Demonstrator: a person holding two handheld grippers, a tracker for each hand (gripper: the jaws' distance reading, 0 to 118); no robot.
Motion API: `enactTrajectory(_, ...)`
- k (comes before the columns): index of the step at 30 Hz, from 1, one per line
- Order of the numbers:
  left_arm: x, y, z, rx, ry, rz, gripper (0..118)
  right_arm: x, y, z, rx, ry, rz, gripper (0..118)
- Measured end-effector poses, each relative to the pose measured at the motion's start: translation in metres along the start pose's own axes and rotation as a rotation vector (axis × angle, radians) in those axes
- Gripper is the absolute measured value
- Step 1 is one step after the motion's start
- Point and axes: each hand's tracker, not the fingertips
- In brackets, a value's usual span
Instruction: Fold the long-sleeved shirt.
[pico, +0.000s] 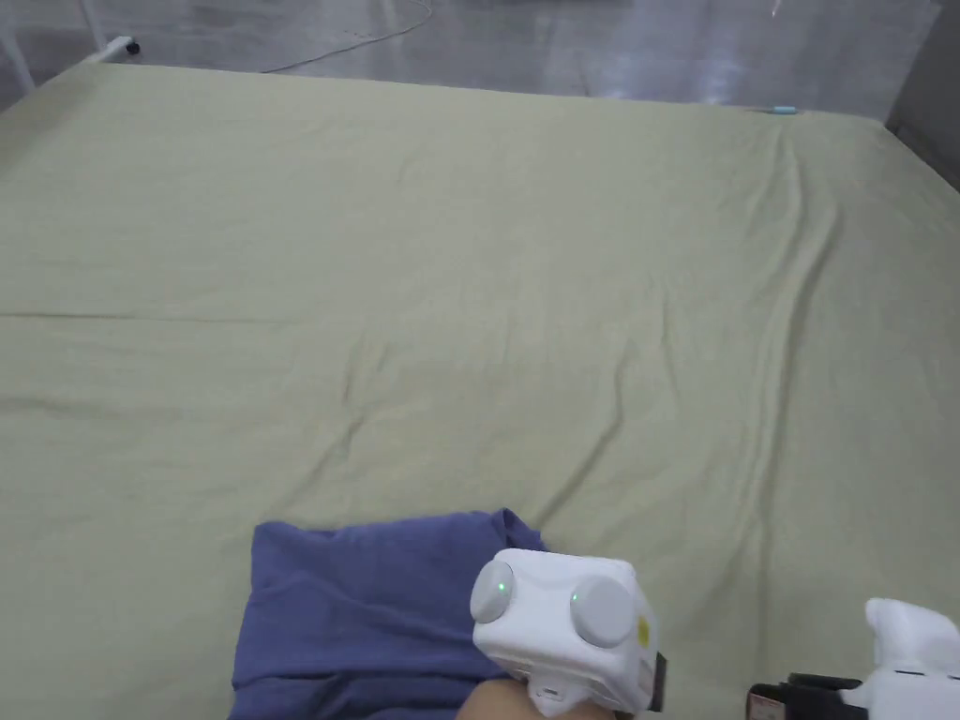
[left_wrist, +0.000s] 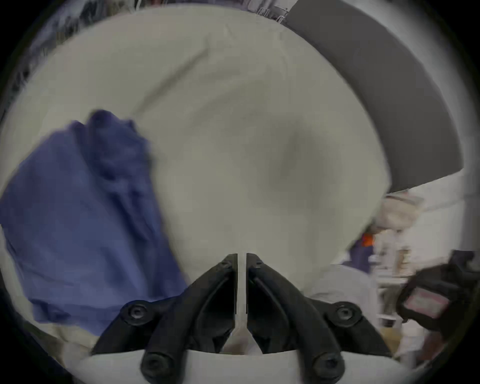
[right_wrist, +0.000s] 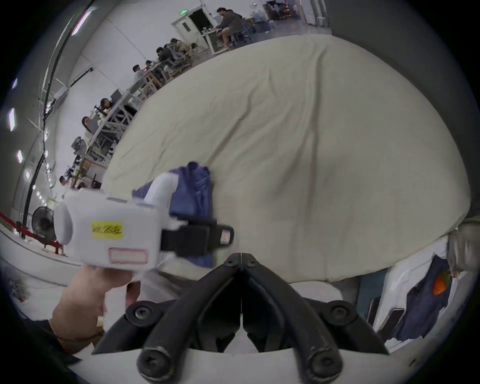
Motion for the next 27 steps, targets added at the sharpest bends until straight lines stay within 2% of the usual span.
enactTrajectory(4,-0.027,-0.002,0.059,0.193,-0.053,0.058,1,-0.004,0.02,0.011,0.079,-0.003,-0.031,0)
enactTrajectory(8,-0.086,-0.008,0.146,0.358,-0.124,0.195,1,-0.053,0.04,-0.016,0.064,0.095,0.093,0)
enactTrajectory(10,-0.114,-0.015,0.182,0.426,-0.064,0.196,1,-0.082,0.045,-0.044,0.042,0.172,0.141,0)
enactTrajectory(13,-0.159,-0.032,0.215,0.485,0.127,0.259,1,-0.121,0.046,-0.096,-0.009,0.252,0.239,0)
enactTrajectory(14,-0.172,-0.037,0.217,0.473,0.172,0.272,1,-0.129,0.043,-0.118,-0.025,0.243,0.283,0)
enactTrajectory(16,-0.198,-0.046,0.214,0.422,0.195,0.325,1,-0.139,0.039,-0.152,-0.134,0.105,0.279,0)
enactTrajectory(17,-0.208,-0.051,0.213,0.402,0.18,0.355,1,-0.139,0.036,-0.165,-0.152,0.079,0.284,0)
enactTrajectory(19,-0.222,-0.06,0.209,0.408,0.16,0.37,1,-0.137,0.031,-0.183,-0.149,0.091,0.308,0)
enactTrajectory(21,-0.231,-0.066,0.205,0.396,0.185,0.393,1,-0.126,0.025,-0.198,-0.194,0.053,0.316,0)
enactTrajectory(22,-0.234,-0.068,0.204,0.388,0.193,0.401,1,-0.119,0.024,-0.199,-0.17,0.081,0.297,0)
enactTrajectory(23,-0.239,-0.068,0.203,0.386,0.193,0.411,1,-0.115,0.025,-0.198,-0.162,0.108,0.244,0)
enactTrajectory(24,-0.244,-0.068,0.202,0.382,0.191,0.419,4,-0.112,0.026,-0.196,-0.177,0.124,0.212,0)
enactTrajectory(25,-0.247,-0.068,0.202,0.383,0.186,0.422,12,-0.11,0.027,-0.195,-0.175,0.129,0.213,0)
enactTrajectory(26,-0.25,-0.068,0.203,0.388,0.177,0.423,24,-0.108,0.028,-0.195,-0.177,0.13,0.216,0)
enactTrajectory(27,-0.252,-0.068,0.202,0.39,0.172,0.419,57,-0.107,0.027,-0.196,-0.177,0.136,0.211,0)
